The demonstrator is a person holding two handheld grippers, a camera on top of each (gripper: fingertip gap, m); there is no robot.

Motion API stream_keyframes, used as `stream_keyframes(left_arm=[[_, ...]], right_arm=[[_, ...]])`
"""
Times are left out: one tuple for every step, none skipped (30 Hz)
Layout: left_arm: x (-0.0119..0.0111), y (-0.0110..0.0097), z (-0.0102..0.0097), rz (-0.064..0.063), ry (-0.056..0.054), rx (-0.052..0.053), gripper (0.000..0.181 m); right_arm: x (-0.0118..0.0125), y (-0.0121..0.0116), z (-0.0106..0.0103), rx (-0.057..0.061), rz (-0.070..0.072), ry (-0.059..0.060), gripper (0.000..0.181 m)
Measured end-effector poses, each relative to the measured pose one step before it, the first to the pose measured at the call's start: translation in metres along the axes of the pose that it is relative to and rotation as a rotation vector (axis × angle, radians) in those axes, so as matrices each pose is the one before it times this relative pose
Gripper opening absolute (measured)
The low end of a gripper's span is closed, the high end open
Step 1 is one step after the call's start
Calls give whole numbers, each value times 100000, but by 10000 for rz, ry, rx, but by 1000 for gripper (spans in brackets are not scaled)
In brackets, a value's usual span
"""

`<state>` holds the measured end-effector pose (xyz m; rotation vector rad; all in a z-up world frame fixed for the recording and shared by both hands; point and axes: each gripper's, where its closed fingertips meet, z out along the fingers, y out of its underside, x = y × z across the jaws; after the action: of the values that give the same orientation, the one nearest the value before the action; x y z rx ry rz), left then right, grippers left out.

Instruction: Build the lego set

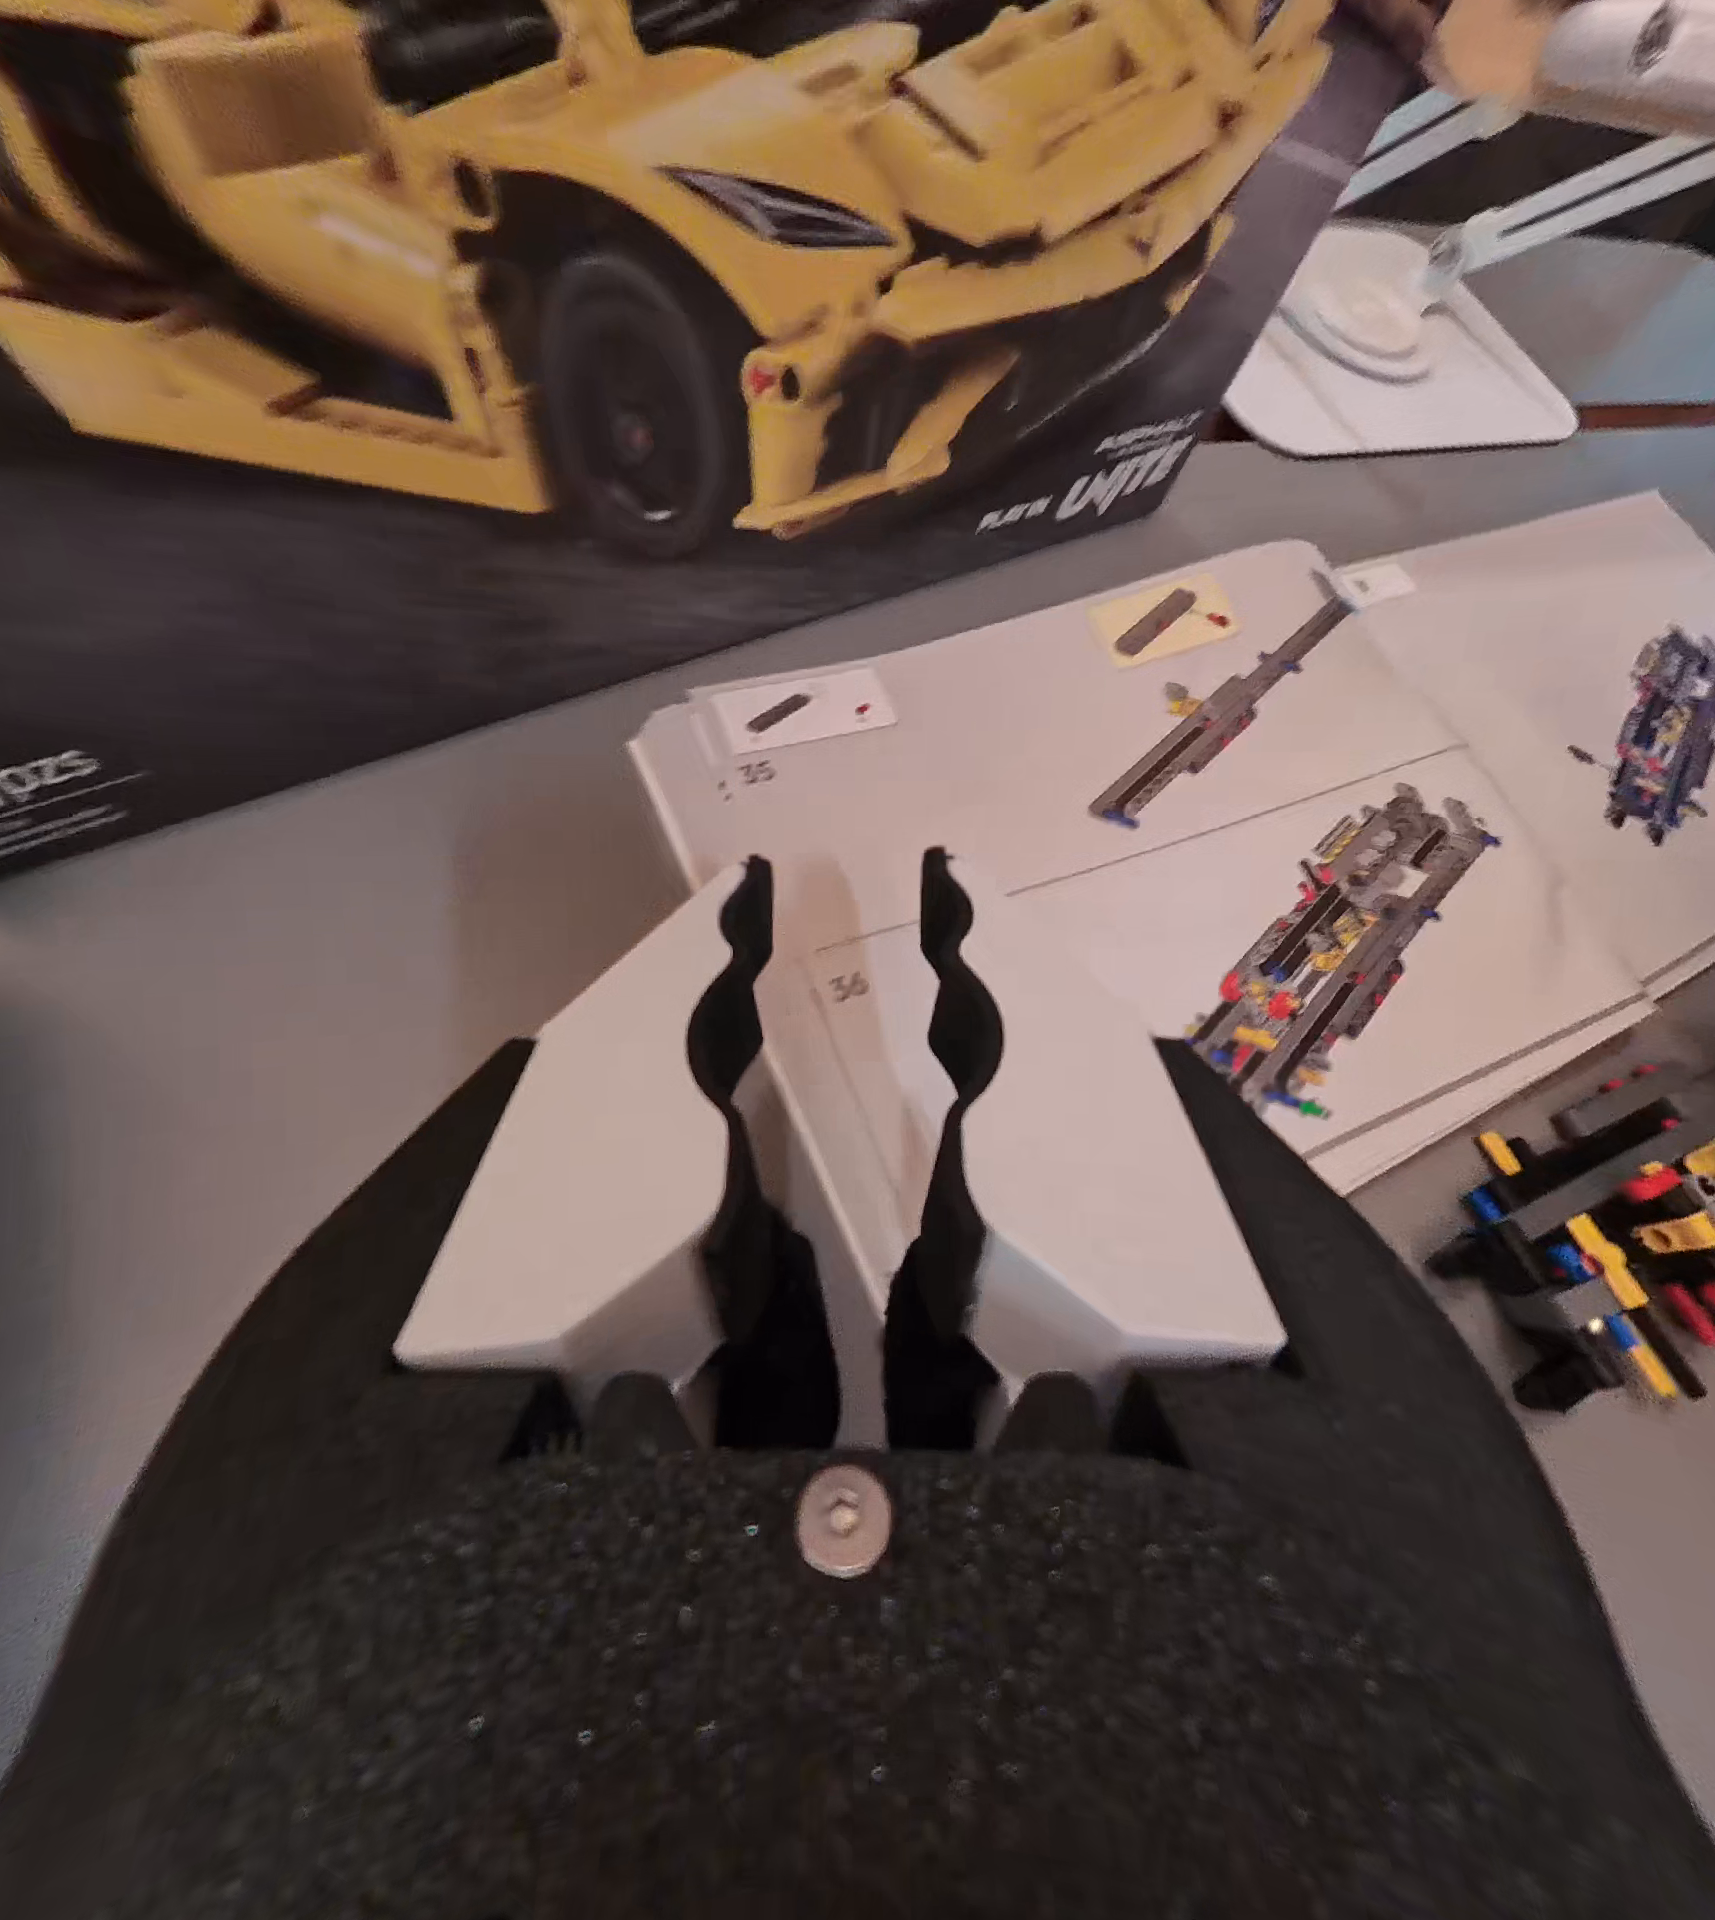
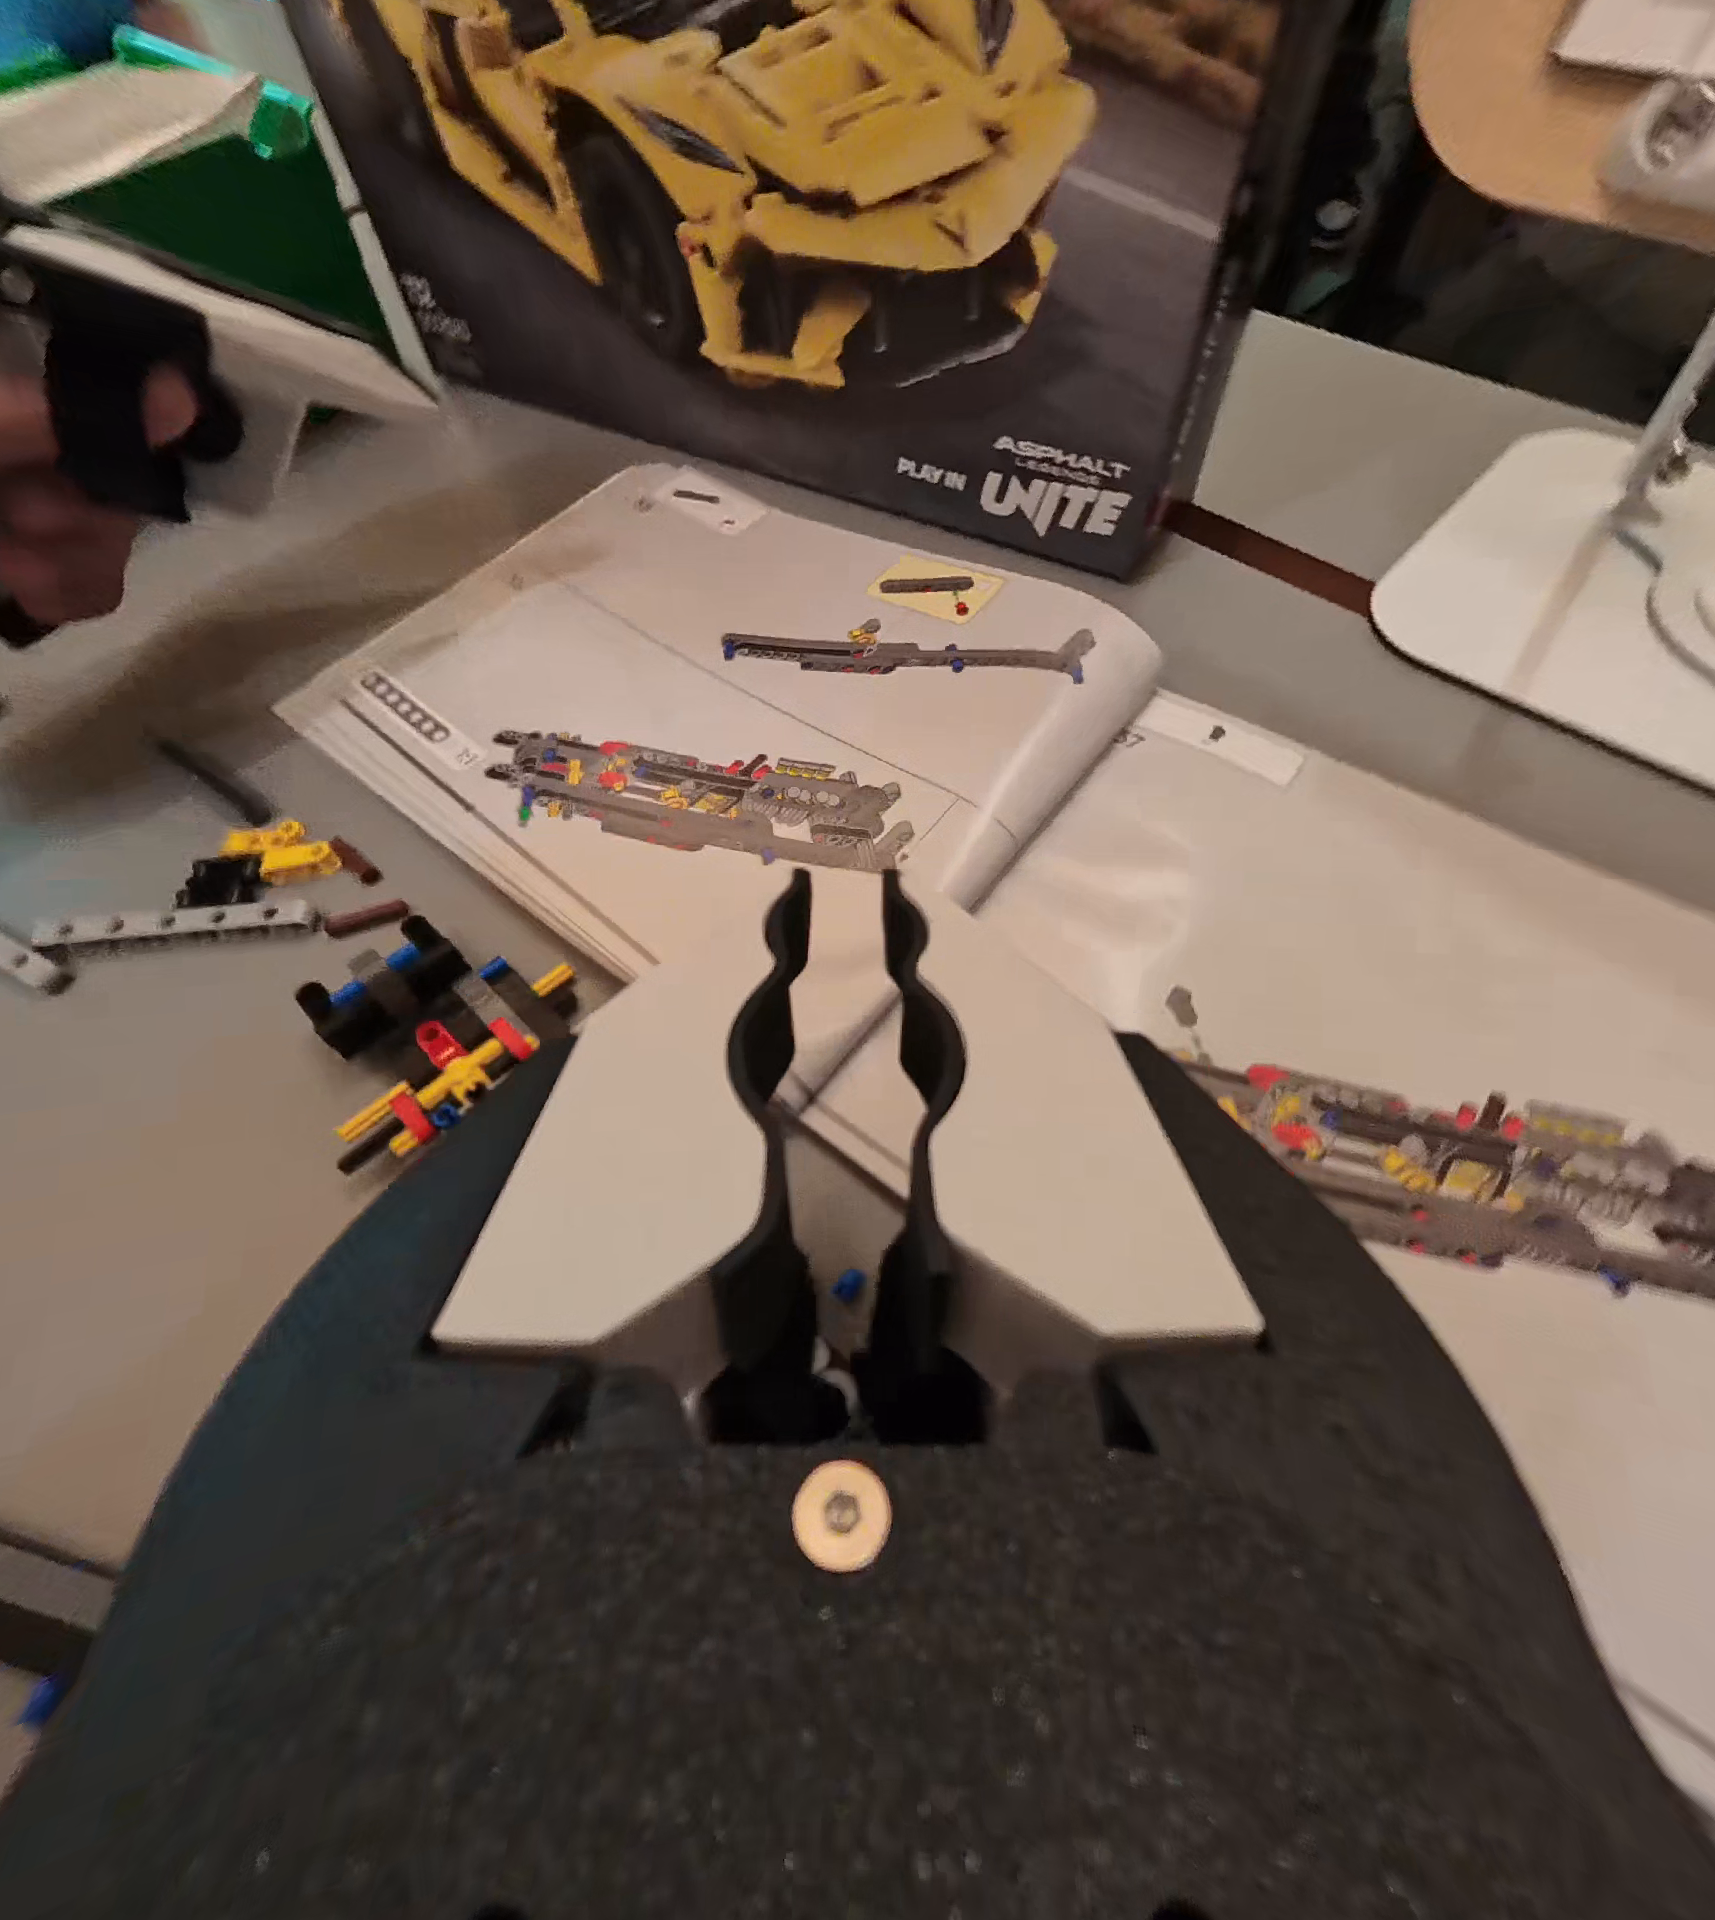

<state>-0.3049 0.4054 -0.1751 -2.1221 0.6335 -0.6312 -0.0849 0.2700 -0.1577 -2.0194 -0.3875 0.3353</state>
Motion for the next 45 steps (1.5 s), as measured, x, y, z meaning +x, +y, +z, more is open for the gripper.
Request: stream_keyframes(left_arm=[[-558, 201, -233, 47, -153, -280, 27], [-412, 54, -156, 174, -167, -156, 28], [-154, 75, 13, 241, -43, 6, 28], [-46, 451, 181, 193, -18, -127, 28], [48, 663, 216, 102, -16, -304, 28], [227, 229, 137, 13, 29, -103, 29], [727, -231, 29, -33, 294, 146, 31], [1204, -207, -20, -120, 578, 77, 32], [1210, -85, -23, -116, 604, -36, 32], [727, -143, -76, -15, 280, 45, 32], [403, -115, -112, 159, 27, 69, 32], [252, -53, -78, 247, -78, 24, 32], [98, -25, -27, 231, -137, 18, 32], [29, 56, 59, 188, -126, -33, 32], [20, 176, 134, 153, -72, -96, 32], [-66, 185, 167, 66, -71, -75, 32], [-95, 205, 203, -46, -6, -58, 32], [-19, 349, 258, -122, 107, -134, 32], [-59, 384, 286, -156, 102, -164, 32], [-172, 293, 241, -143, 16, -109, 32], [-134, 191, 204, -75, 12, -37, 32], [-88, 224, 217, -38, 22, -73, 32], [-177, 228, 181, -52, -44, -95, 31], [-151, 150, 135, -43, -43, -58, 31], [-9, 143, 106, -12, 28, -62, 31], [-52, 113, 79, -4, -10, -59, 31], [-129, 38, 24, 5, -68, -19, 31], [-76, -7, -15, 38, -53, 0, 31], [-120, -34, -46, 59, -59, 26, 30], [-379, -88, -118, 52, -165, 67, 30], [-750, -159, -202, -26, -288, 136, 29], [-711, -173, -232, -123, -159, 123, 29], [-532, -134, -262, -200, 22, 67, 29], [-456, -298, -385, -264, 50, 157, 29], [-234, -464, -495, -214, 110, 261, 29], [-5, -492, -549, -81, 172, 234, 29], [62, -436, -568, 66, 118, 150, 29], [88, -235, -553, 243, 51, 4, 29], [18, -173, -541, 351, -56, -34, 29], [122, -149, -535, 404, -60, -10, 30], [330, -1, -537, 401, 43, -122, 31], [554, -11, -565, 412, 129, -124, 33], [844, 95, -627, 551, 275, -169, 34], [1184, 419, -713, 720, 446, -345, 34], [1276, 675, -718, 747, 442, -434, 34]], right_arm=[[128, 186, -118, -102, 150, 53, 14], [359, 231, -124, -289, -124, 113, 18], [552, 80, -224, -226, -218, 197, 18], [571, -41, -264, -3, -132, 190, 18], [373, 2, -262, 137, -60, 40, 18], [337, 135, -275, 99, 70, 9, 18], [211, 183, -257, 55, 164, -65, 17], [37, 102, -231, 19, 171, -163, 17], [174, -116, -221, 53, 153, -57, 17], [141, -308, -206, 153, 113, -44, 17], [38, -283, -134, 177, 83, -85, 17], [98, -181, -57, 166, 82, -45, 17], [141, -133, -8, 180, 77, 7, 16], [65, -21, 83, 107, 70, -47, 15], [-41, 141, 163, -8, 92, -123, 13], [-45, 136, 177, -20, 94, -112, 13], [-49, 113, 152, 10, 61, -87, 13], [-74, 141, 156, -25, 40, -96, 13], [-66, 121, 123, -37, 4, -79, 13], [-8, 51, 70, -11, -46, -15, 14], [14, 70, 32, -27, -82, 16, 14], [68, 134, 33, -77, -100, 48, 14], [151, 149, -7, -86, -104, 109, 13], [140, 116, -15, -63, -102, 104, 13], [73, 88, -22, -55, -83, 61, 13], [15, 60, -27, -49, -51, 21, 13], [-38, 18, -28, -32, -30, -11, 13], [-64, -30, -62, -10, -18, -10, 13], [-108, -109, -87, 37, -11, -20, 13], [-190, -232, -99, 103, 31, -65, 13], [-249, -295, -55, 149, 76, -104, 13], [-263, -221, 12, 108, 105, -120, 12], [-322, -69, 83, 26, 84, -141, 11], [-310, 70, 142, -39, 7, -102, 11], [-206, 138, 155, -90, -103, -5, 11], [-112, 141, 111, -104, -185, 65, 11], [-55, 106, 82, -100, -184, 100, 10], [-121, 76, 43, -107, -141, 42, 10], [-216, -10, 14, -73, -84, -23, 11], [-312, -115, -1, 21, -53, -85, 11], [-314, -146, -23, 51, -32, -75, 10], [-242, -177, -17, 65, -34, -40, 10], [-233, -169, 9, 65, -43, -46, 10], [-235, -108, 38, 35, -41, -62, 10], [-170, -72, 60, 31, -38, -36, 9]])
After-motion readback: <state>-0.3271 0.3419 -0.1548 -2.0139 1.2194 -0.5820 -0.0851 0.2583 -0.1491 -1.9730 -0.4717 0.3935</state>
